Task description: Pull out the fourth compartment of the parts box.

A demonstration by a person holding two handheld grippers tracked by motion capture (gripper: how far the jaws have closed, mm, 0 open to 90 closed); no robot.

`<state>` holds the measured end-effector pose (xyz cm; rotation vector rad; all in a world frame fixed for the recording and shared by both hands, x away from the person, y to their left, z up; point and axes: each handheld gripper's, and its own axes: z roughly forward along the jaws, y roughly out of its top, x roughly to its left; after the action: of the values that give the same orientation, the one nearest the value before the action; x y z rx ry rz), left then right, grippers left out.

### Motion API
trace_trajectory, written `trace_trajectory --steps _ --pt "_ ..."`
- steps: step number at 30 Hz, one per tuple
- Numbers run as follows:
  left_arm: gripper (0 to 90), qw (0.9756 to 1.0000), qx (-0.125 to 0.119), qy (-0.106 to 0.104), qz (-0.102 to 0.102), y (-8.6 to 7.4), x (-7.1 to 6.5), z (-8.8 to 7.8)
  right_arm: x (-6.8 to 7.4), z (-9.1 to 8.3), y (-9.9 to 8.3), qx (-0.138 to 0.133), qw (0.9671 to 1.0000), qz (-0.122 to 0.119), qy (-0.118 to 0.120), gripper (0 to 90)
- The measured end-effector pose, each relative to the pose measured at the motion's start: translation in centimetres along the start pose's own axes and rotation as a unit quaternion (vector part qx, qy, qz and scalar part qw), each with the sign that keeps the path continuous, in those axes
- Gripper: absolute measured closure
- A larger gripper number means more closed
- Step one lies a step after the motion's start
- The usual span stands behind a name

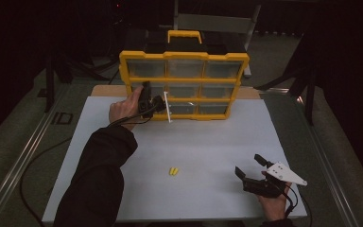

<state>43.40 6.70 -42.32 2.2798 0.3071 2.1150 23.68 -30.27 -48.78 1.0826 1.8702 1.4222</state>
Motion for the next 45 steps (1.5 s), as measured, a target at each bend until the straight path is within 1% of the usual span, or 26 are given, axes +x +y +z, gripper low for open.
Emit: trace_trajectory --steps 4,7,9,13,17,20,22,26,31,33,34,40,42,45 --pt "77.6 0.9997 0.001 0.014 0.021 0.1 -0.4 0.0 0.0 0.0 0.0 0.0 1.0 0.0 0.001 8.9" --pt "80.4 0.999 -0.001 0.019 0.041 0.1 -0.6 -0.2 0.0 0.0 0.0 -0.001 1.0 0.0 0.001 8.8" --pt "81.9 0.9985 -0.002 0.02 0.05 0.0 -0.6 -0.4 0.0 0.0 0.0 0.0 1.0 0.0 0.001 8.8" --pt "82.2 0.9986 -0.002 0.018 0.05 0.0 -0.6 -0.5 0.0 0.0 0.0 0.0 1.0 0.0 0.001 8.8" --pt "82.3 0.9982 -0.004 0.02 0.057 -0.1 -0.6 -0.9 0.0 0.0 0.0 0.001 1.0 0.002 0.0 8.8" --pt "82.1 0.9981 -0.006 0.018 0.059 -0.3 -0.6 -1.0 0.0 0.0 0.0 0.0 1.0 0.003 0.001 8.8" --pt "80.5 0.9984 -0.004 0.013 0.054 -0.2 -0.4 -0.9 0.0 0.0 0.0 -0.001 1.0 0.001 0.001 8.8" --pt "73.4 0.9993 0.01 -0.004 0.036 -0.3 0.0 -0.6 0.0 0.0 0.0 0.0 1.0 0.003 0.001 8.8" --pt "72.7 0.9989 0.021 -0.011 0.041 -0.5 0.3 -0.3 0.0 0.0 0.0 0.0 1.0 0.003 0.001 8.8" --pt "74.1 0.9989 0.025 -0.019 0.033 -0.6 0.6 -0.2 0.0 0.0 0.0 0.0 1.0 0.003 0.001 8.8" --pt "75.2 0.9991 0.024 -0.018 0.031 -0.6 0.6 -0.2 0.0 0.0 0.0 0.0 1.0 0.003 0.001 8.8" --pt "77.7 0.9982 0.027 -0.017 0.051 -0.6 0.6 -0.3 0.0 0.0 0.0 -0.001 1.0 0.002 0.002 8.8" --pt "77.9 0.9981 0.027 -0.018 0.052 -0.6 0.6 -0.4 0.0 0.0 0.0 -0.001 1.0 0.003 0.002 8.8" --pt "77.9 0.9984 0.024 -0.019 0.047 -0.6 0.5 -0.4 0.0 0.0 0.0 -0.001 1.0 0.004 0.002 8.8"
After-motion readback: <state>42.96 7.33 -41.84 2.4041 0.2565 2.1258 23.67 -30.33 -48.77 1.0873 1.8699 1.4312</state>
